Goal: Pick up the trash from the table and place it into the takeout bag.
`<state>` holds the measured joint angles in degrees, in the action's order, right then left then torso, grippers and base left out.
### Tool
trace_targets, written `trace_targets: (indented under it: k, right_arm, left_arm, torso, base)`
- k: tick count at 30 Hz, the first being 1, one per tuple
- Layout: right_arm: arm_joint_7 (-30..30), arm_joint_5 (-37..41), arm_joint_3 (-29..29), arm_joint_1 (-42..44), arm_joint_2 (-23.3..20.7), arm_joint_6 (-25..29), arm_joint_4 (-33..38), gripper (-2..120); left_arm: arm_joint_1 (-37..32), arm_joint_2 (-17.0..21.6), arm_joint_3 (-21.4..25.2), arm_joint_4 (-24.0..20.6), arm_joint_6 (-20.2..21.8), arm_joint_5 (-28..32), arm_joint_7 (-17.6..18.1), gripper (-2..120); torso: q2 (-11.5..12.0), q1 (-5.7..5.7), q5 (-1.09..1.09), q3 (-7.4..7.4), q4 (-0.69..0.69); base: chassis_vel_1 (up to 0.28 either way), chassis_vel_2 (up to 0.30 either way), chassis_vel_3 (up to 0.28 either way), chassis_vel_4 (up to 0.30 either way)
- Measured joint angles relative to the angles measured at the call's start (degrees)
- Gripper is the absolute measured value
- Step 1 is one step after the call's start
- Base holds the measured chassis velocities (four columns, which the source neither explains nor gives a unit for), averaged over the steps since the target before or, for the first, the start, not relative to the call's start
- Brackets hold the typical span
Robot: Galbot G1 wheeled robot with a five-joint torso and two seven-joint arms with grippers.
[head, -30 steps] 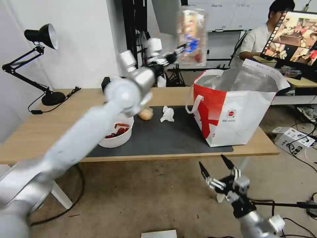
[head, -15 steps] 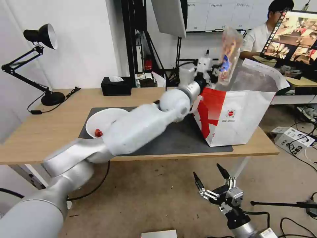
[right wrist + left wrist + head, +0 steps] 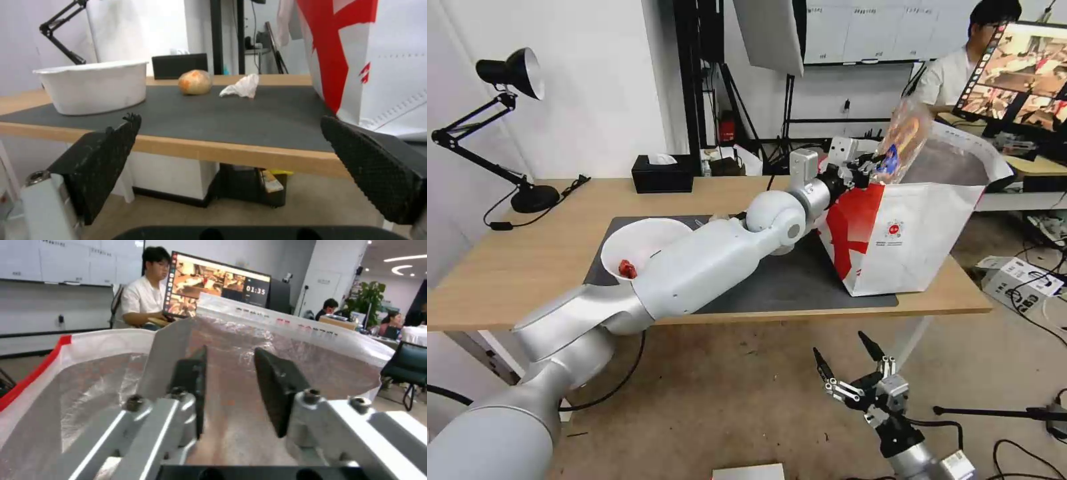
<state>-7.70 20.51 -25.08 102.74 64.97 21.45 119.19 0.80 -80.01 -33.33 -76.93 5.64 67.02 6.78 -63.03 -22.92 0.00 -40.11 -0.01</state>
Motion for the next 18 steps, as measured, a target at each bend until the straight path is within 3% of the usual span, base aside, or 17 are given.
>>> trace_targets:
  k: [6,9,10,12,13,15,16,18]
  right_arm:
    - [0.06,1.19,0.34,-1.37,-1.59,-1.36,-0.07,100]
    - [0.11,1.69,0.69,-2.21,-2.62,-1.61,0.15,100]
    - [0.11,1.69,0.69,-2.21,-2.62,-1.61,0.15,100]
    - [0.15,1.69,0.73,-2.40,-3.41,-1.62,0.29,100]
    - [0.15,1.69,0.73,-2.40,-3.41,-1.62,0.29,100]
    - [0.57,1.89,1.10,-2.66,-3.74,-1.63,0.34,100]
    - [0.57,1.89,1.10,-2.66,-3.74,-1.63,0.34,100]
    - [1.07,2.14,2.19,-3.18,-3.93,-1.68,0.23,100]
  left_arm:
    - [-0.21,1.32,1.58,-2.87,0.06,1.14,1.83,55]
    - [-2.36,6.13,4.36,-12.79,0.57,3.96,6.58,70]
    - [-2.36,6.13,4.36,-12.79,0.57,3.96,6.58,70]
    - [-5.39,11.46,6.28,-19.16,0.46,4.37,8.28,80]
    - [-5.39,11.46,6.28,-19.16,0.46,4.37,8.28,80]
    - [-9.53,18.24,7.52,-24.32,-1.64,3.19,8.38,93]
    - [-9.53,18.24,7.52,-24.32,-1.64,3.19,8.38,93]
    - [-14.72,25.09,9.81,-28.33,-3.67,0.39,6.78,98]
  torso:
    - [0.00,-0.01,0.00,0.00,0.00]
    - [0.00,0.00,-0.01,0.01,-0.01]
    - [0.00,0.00,-0.01,0.01,-0.01]
    - [0.00,0.00,-0.02,0.01,0.02]
    - [0.00,0.00,-0.02,0.01,0.02]
    - [0.00,0.00,-0.03,0.00,0.00]
    - [0.00,0.00,-0.03,0.00,0.00]
    - [0.00,0.00,-0.04,0.00,0.00]
  base:
    - [0.000,0.000,0.000,0.000]
    - [0.000,0.000,0.000,0.000]
    - [0.000,0.000,0.000,0.000]
    - [0.000,0.000,0.000,0.000]
    - [0.000,0.000,0.000,0.000]
    - [0.000,0.000,0.000,0.000]
    - [0.000,0.000,0.000,0.000]
    - [0.000,0.000,0.000,0.000]
